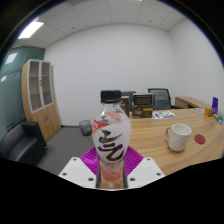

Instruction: Pour water

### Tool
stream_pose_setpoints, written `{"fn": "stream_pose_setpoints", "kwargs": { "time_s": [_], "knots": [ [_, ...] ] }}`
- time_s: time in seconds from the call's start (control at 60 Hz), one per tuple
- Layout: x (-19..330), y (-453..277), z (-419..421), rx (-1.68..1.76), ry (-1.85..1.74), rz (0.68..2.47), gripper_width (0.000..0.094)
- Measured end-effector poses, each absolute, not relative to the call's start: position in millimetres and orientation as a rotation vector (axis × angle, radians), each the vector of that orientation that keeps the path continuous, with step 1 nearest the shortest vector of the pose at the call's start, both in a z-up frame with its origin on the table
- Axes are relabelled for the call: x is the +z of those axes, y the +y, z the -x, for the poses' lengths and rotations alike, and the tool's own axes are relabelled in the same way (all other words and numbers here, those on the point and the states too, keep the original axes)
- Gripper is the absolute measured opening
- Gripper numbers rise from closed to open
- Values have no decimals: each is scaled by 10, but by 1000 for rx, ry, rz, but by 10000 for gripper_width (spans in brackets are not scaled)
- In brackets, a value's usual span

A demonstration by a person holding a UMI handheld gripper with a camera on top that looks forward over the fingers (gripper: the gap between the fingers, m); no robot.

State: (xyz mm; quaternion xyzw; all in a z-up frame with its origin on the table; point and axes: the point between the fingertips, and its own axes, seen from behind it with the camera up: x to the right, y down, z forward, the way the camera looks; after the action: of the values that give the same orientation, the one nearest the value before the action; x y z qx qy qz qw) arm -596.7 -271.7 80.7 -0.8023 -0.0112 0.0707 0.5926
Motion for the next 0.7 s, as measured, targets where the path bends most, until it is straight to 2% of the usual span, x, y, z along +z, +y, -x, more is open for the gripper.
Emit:
{"fn": "stream_pose_setpoints", "kwargs": {
  "time_s": [0.05,0.083,0.217,0.383,0.517,0.617,0.7],
  "knots": [
    [893,-2745,6011,246,26,1845,298],
    [1254,-2588,5971,330,74,1842,297],
    [1858,-2361,5901,718,354,1777,295],
    [2286,-2079,5599,1230,734,1624,294],
    [2371,-1855,5173,1551,1037,1433,294],
    [2324,-1797,4875,1707,1200,1312,295],
    [2138,-1664,4774,1782,1306,1246,294]
  ]
}}
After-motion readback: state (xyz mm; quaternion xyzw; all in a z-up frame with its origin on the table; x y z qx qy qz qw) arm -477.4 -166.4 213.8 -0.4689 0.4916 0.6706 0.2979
